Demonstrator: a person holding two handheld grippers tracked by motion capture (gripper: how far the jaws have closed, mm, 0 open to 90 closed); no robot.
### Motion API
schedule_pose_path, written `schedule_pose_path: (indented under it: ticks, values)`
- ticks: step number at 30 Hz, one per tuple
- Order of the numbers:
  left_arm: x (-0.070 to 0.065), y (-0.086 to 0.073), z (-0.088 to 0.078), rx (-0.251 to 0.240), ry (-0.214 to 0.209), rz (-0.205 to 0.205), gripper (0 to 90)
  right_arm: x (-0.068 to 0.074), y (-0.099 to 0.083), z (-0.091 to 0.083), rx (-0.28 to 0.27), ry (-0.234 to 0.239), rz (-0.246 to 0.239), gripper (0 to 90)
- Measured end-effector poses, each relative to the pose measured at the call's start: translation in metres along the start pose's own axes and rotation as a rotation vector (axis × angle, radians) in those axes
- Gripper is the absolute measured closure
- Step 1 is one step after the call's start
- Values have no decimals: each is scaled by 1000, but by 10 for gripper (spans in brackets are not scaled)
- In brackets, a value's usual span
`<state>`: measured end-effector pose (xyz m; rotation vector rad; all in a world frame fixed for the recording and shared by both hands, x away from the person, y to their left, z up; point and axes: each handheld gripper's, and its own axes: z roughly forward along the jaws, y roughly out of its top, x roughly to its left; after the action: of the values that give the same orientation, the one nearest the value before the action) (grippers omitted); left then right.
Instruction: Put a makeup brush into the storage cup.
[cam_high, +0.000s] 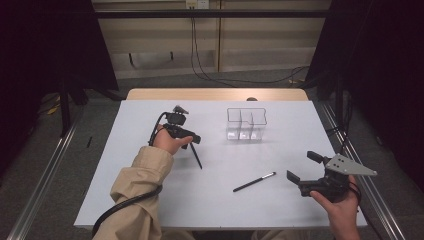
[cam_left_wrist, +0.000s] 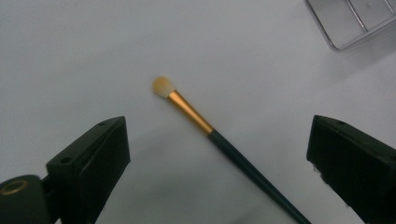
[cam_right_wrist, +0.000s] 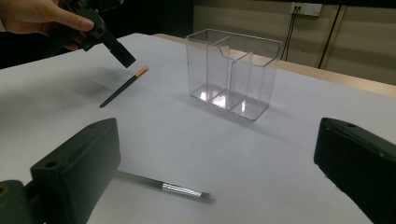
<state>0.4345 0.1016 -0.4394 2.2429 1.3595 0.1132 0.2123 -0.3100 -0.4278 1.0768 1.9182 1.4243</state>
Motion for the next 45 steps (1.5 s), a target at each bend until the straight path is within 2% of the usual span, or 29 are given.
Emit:
schedule_pose_path:
  ticks: [6, 7, 15, 21, 24, 25, 29, 32, 35, 36, 39, 42, 45]
  values:
    - [-3, 1, 5, 21, 17, -16, 130, 0, 0, 0, -2, 2, 1, 1]
    - [-4, 1, 7, 35, 36, -10, 147, 0, 0, 0, 1, -3, 2, 1]
    - [-4, -1, 10, 67, 46, -18, 251, 0, 0, -1, -1, 1, 0, 1]
    - [-3, -3, 8, 73, 28, -11, 341, -1, 0, 0, -1, 1, -2, 1]
    - [-2, -5, 9, 68, 22, -7, 355, -1, 0, 0, -1, 1, -1, 1]
    - [-2, -6, 10, 68, 15, -21, 361, -1, 0, 0, 0, 1, 0, 1]
    - [-3, -6, 10, 70, 22, -19, 384, 0, 0, 0, 3, 3, 0, 1]
    - [-4, -5, 10, 87, 13, -55, 411, 0, 0, 0, 3, 2, -1, 1]
    - [-6, -5, 10, 99, 14, -60, 419, -1, 0, 0, 2, 3, -1, 1]
    - [-7, -5, 10, 105, -2, -75, 435, -1, 0, 0, 3, 2, -1, 1]
    - [-9, -6, 10, 119, -2, -70, 464, -1, 0, 0, 4, 1, 2, 1]
    - [-15, -8, 11, 137, -15, -92, 502, -1, 0, 1, 7, -3, 3, 2]
    - [-17, -10, 13, 155, -15, -89, 524, -1, 0, 0, 5, -4, 1, 2]
